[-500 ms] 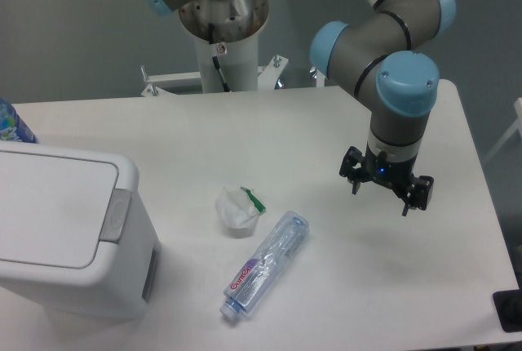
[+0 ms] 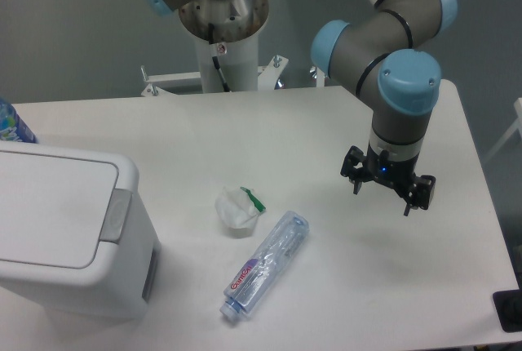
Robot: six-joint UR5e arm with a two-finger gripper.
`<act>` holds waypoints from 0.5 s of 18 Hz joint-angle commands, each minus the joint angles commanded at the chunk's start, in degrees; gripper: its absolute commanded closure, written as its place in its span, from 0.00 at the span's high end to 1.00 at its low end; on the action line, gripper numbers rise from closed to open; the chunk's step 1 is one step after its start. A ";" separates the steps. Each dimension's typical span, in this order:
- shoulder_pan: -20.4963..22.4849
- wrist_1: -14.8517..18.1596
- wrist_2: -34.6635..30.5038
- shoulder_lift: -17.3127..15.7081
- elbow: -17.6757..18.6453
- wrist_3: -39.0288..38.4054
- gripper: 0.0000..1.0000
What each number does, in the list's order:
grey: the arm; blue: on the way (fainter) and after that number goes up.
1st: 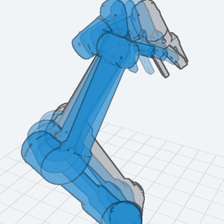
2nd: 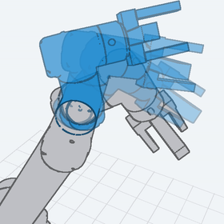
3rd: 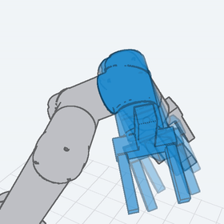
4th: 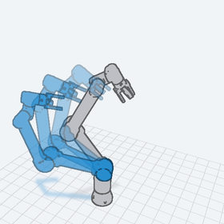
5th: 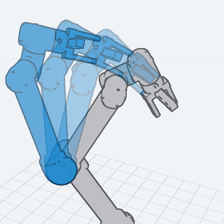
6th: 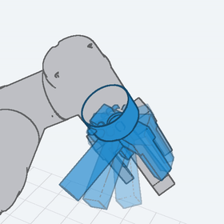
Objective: Open the trash can
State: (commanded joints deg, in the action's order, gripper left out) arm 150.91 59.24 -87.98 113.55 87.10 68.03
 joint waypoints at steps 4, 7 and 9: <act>0.00 -0.09 0.00 0.09 0.00 -0.44 1.00; 0.00 -0.09 0.00 0.09 0.00 -0.35 1.00; 0.00 -0.09 0.00 0.09 0.00 -0.44 1.00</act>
